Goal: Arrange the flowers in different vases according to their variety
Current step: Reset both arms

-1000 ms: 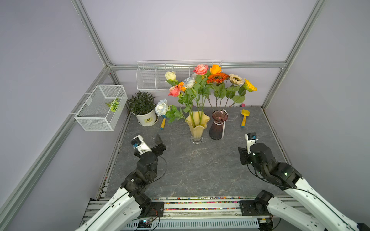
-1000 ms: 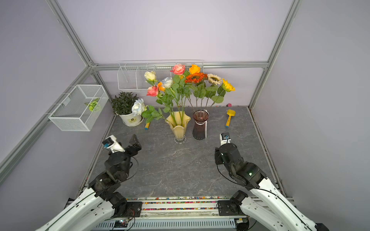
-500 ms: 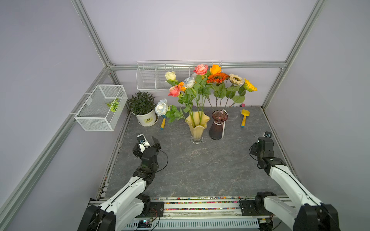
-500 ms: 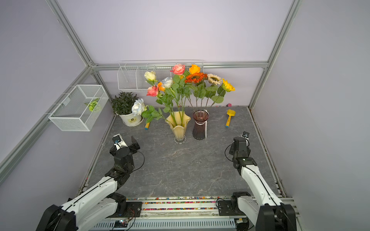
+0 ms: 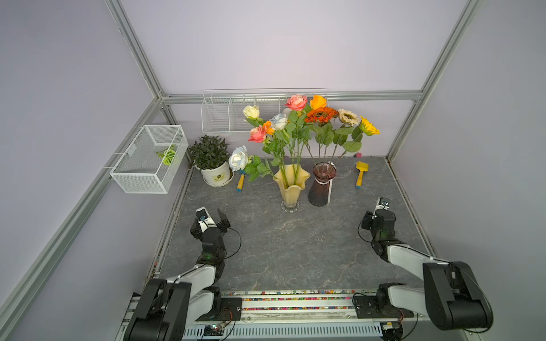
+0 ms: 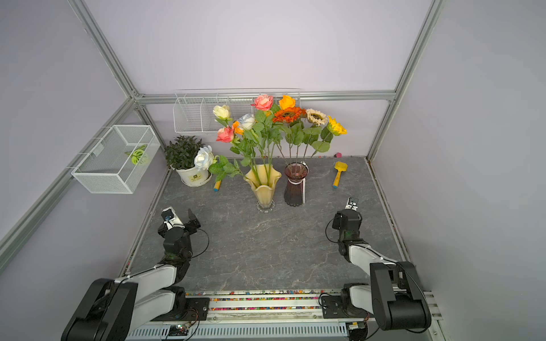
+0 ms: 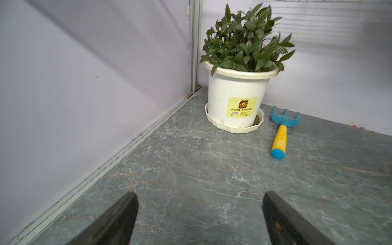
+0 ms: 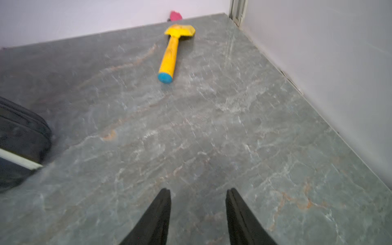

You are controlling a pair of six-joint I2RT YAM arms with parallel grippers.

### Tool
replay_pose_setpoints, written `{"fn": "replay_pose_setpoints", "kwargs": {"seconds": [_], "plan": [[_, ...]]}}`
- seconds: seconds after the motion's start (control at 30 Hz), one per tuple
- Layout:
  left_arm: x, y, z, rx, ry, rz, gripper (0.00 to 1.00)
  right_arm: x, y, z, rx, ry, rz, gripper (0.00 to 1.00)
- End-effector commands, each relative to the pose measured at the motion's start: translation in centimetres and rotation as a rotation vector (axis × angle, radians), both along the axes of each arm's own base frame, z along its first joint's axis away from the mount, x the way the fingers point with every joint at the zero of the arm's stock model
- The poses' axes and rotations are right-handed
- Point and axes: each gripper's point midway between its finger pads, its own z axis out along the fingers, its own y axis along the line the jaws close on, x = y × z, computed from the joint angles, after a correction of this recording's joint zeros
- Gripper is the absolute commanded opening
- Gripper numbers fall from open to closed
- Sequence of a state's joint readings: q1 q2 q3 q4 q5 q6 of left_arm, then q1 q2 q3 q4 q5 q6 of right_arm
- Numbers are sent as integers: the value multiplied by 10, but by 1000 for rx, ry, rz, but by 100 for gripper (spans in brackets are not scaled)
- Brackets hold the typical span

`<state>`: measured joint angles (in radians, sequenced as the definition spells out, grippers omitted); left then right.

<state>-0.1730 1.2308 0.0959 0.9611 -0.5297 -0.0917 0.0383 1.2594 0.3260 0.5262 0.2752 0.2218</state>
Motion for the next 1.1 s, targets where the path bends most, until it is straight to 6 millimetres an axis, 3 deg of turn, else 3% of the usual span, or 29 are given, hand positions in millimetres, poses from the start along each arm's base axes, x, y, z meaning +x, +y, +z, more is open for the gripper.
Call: {"fn": "replay_pose_setpoints", "kwargs": {"seconds": [0.0, 0.1, 0.23, 0.33, 0.4, 0.43, 0.5, 0.57, 0.6, 0.63, 1.07], "plan": [[32, -6, 32, 33, -109, -51, 95, 16, 6, 25, -8, -99, 50, 48], [60, -22, 4, 57, -9, -157, 92, 16, 9, 26, -7, -108, 71, 48], [73, -25, -6, 13, 71, -243, 92, 21, 7, 29, -57, -136, 77, 49], [81, -25, -10, -44, 105, -317, 94, 35, -1, 11, -56, -133, 65, 51], [80, -24, -10, -50, 100, -321, 95, 49, 23, -2, -81, -106, 212, 53], [80, -24, -9, -50, 97, -321, 95, 47, 21, -1, -79, -119, 195, 56], [80, -24, -10, -51, 99, -319, 98, 48, 19, 0, -75, -99, 184, 73], [80, -24, -10, -50, 99, -319, 100, 47, 20, -2, -69, -63, 186, 79], [80, -24, -9, -50, 98, -319, 100, 48, 20, -1, -72, -81, 192, 96], [81, -24, -10, -50, 99, -319, 100, 47, 21, -2, -80, -82, 202, 99], [80, -24, -10, -48, 100, -320, 100, 46, 18, -1, -90, -72, 171, 99]]}}
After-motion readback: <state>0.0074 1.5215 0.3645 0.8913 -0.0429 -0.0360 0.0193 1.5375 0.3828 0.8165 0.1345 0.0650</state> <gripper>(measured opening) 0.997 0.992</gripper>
